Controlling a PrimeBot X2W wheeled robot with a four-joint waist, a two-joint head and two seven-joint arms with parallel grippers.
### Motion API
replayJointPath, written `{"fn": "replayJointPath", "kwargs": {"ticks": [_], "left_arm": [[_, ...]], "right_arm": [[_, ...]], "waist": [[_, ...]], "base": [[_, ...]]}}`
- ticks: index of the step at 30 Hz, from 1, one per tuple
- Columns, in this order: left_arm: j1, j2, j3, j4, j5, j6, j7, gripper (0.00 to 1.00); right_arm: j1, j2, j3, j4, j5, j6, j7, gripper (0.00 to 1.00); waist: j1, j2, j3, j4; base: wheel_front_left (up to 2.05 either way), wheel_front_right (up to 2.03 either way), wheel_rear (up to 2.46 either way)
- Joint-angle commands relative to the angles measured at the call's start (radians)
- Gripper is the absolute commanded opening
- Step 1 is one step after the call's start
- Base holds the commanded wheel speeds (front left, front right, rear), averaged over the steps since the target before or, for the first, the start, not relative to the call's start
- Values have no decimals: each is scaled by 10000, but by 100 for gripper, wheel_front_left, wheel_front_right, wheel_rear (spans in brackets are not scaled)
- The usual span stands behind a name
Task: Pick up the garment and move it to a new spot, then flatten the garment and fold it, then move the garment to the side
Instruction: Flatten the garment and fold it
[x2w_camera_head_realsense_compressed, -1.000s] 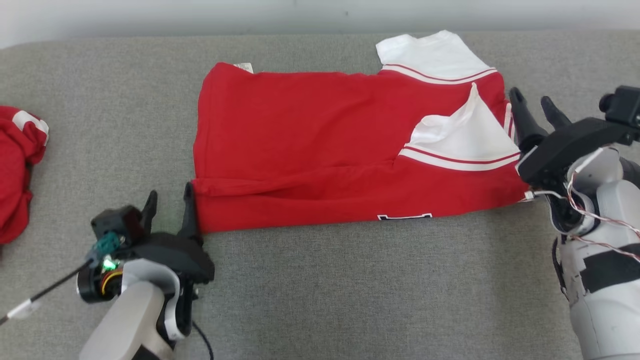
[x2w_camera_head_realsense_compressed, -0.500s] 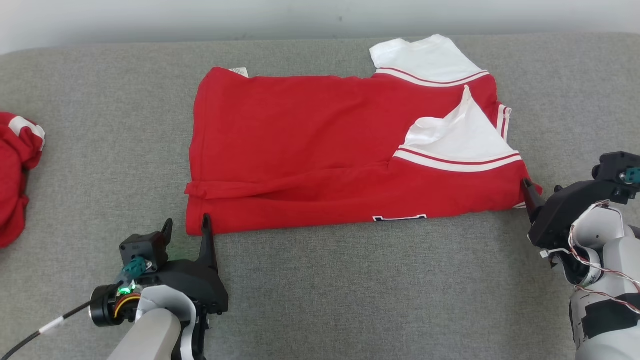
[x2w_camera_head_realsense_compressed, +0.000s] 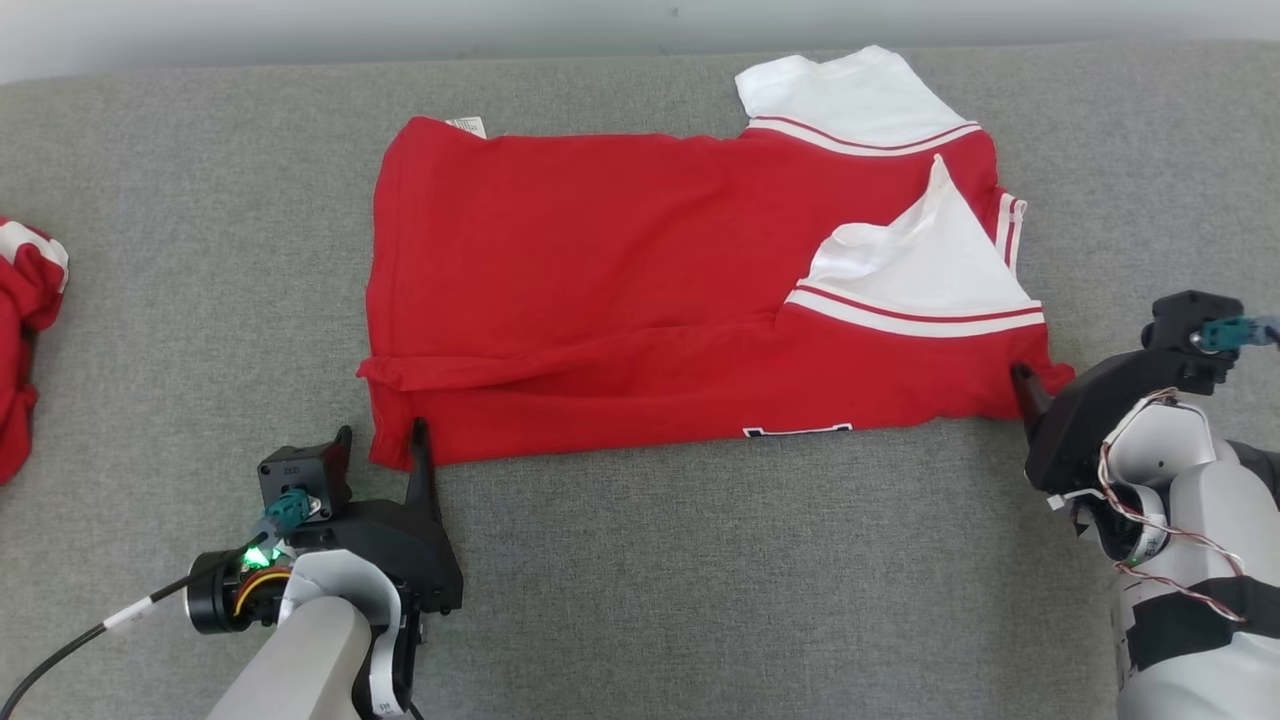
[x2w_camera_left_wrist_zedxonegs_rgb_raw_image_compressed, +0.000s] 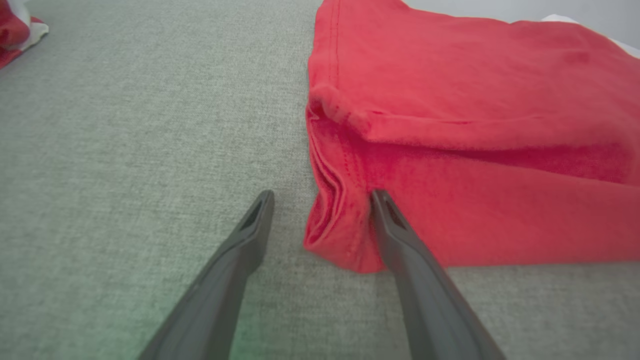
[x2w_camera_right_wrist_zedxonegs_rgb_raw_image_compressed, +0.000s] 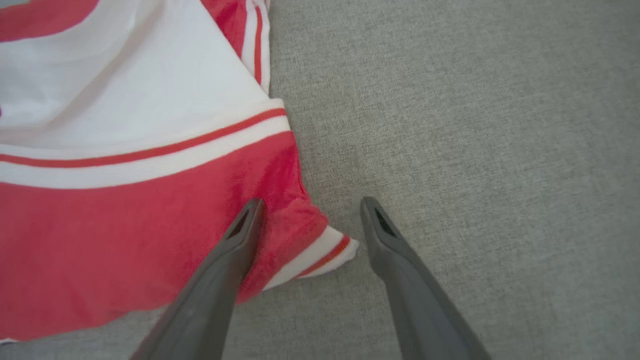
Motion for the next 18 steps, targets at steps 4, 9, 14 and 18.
{"fn": "replayJointPath", "kwargs": {"ticks": [4, 9, 14, 18], "left_arm": [[147, -55, -137, 264, -91, -106, 165, 100], [94, -27, -174, 343, -124, -140, 173, 100], [97, -57, -300, 470, -253, -336, 455, 51], [93, -71, -380, 527, -289, -417, 612, 0]], "right_arm": [[244, -92, 220, -257, -121, 7, 211, 100], [209, -344, 395, -853, -297, 7, 573, 100], [-9, -517, 623, -1270, -312, 7, 1747, 100], [-101, -665, 776, -1439, -291, 7, 2792, 100]], "waist": [[1, 0, -66, 20], [1, 0, -105, 10], [1, 0, -106, -8], [1, 0, -76, 11]], "base": [[0, 0, 0], [0, 0, 0], [0, 0, 0], [0, 0, 0]]}}
